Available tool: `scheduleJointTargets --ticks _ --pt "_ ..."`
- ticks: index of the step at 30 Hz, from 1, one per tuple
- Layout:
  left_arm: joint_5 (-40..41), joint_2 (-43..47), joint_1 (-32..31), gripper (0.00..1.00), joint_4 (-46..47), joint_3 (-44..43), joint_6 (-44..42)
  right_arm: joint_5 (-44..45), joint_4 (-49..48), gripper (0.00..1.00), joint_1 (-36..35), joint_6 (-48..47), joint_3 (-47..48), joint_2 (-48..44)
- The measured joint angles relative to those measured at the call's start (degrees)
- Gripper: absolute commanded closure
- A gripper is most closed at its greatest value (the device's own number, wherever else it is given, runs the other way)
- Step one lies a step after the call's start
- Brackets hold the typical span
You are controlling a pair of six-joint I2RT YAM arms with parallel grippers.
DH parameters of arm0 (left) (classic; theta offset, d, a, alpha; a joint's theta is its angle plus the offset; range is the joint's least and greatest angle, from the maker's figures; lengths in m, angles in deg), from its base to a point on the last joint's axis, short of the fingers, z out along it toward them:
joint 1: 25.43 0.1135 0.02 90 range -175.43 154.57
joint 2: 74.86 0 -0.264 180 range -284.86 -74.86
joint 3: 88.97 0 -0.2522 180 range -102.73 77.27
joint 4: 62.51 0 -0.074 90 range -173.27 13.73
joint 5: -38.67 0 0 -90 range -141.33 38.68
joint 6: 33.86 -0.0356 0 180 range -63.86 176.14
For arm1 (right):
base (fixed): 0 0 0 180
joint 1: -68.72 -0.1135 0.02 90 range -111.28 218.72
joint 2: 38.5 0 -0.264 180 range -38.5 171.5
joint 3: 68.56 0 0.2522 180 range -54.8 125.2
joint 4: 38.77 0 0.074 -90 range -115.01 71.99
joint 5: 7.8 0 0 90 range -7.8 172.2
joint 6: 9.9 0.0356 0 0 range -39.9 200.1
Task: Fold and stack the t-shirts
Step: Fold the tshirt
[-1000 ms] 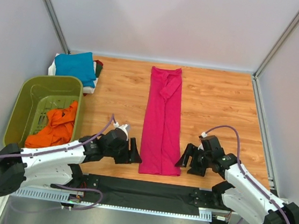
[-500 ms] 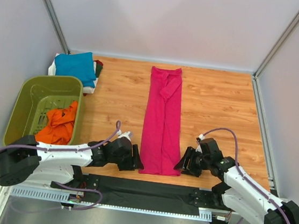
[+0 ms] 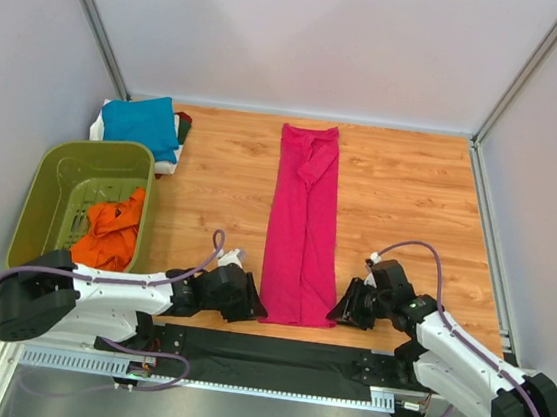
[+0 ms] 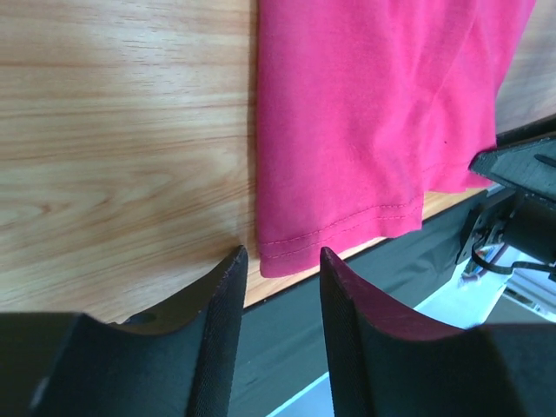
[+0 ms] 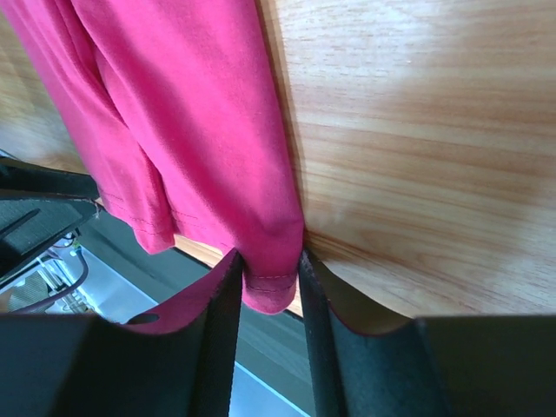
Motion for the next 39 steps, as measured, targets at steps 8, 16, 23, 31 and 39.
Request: scheduleJointTargets --ticks 8,16,23,31,39 --pt "2.38 0.39 -0.24 0.56 -1.53 -0.13 1.68 0.24 0.07 0.74 0.00 0.00 -0.37 -0.02" --pt "2.49 -1.68 -0.24 0.56 -0.11 -0.92 1.97 0.22 -0.07 0.79 0.00 -0.02 -0.37 0.44" --pt "2.54 -4.20 -0.22 1.00 0.13 -1.64 2.62 0.39 -0.33 0.93 0.00 -0.02 -0.37 0.98" --pt "4.61 -2.95 -0.24 1.00 -8.04 -4.46 1.77 0.87 0.63 1.00 -0.22 0.02 0.70 1.57" --pt "7.10 -0.26 0.96 1.00 -16.50 -10.45 -0.63 2.29 5.22 1.00 -0.26 0.42 10.40 1.44"
